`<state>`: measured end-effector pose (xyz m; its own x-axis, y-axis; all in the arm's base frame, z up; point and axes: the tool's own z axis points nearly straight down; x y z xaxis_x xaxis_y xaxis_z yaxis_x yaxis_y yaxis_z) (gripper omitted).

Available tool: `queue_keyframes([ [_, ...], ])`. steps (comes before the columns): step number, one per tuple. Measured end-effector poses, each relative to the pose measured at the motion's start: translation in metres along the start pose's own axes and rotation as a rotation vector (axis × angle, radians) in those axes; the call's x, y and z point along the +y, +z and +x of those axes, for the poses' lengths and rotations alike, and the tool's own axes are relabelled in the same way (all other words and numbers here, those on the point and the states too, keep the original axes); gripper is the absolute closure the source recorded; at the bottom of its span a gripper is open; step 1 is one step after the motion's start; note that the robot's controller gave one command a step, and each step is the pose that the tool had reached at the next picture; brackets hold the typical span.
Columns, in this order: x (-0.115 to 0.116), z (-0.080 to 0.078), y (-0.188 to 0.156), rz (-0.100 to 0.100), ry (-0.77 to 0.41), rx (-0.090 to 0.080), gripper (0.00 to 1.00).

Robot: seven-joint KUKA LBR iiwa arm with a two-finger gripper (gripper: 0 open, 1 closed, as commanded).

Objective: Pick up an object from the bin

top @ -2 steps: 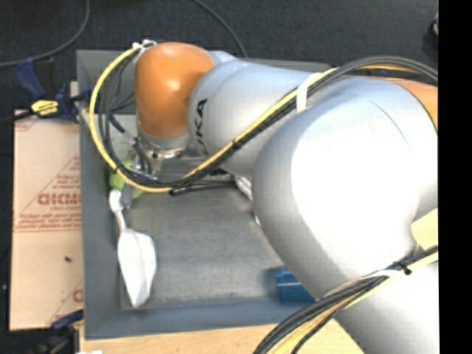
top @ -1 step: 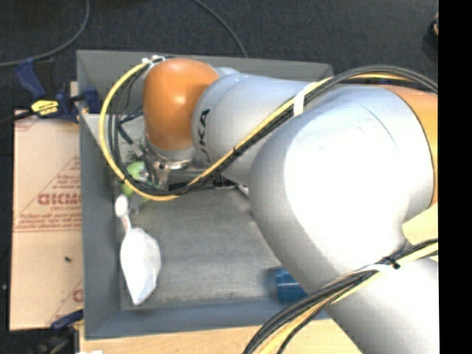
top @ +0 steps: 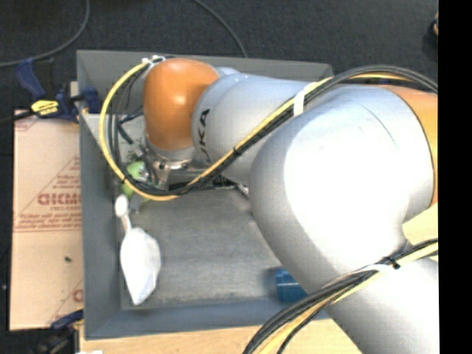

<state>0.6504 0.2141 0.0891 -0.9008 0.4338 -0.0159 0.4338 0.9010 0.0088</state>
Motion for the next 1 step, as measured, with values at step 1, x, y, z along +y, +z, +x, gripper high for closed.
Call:
queue_keyframes([
  [1,0.0054,-0.0057,0.0151,-0.002,0.023,-0.007,1.0],
])
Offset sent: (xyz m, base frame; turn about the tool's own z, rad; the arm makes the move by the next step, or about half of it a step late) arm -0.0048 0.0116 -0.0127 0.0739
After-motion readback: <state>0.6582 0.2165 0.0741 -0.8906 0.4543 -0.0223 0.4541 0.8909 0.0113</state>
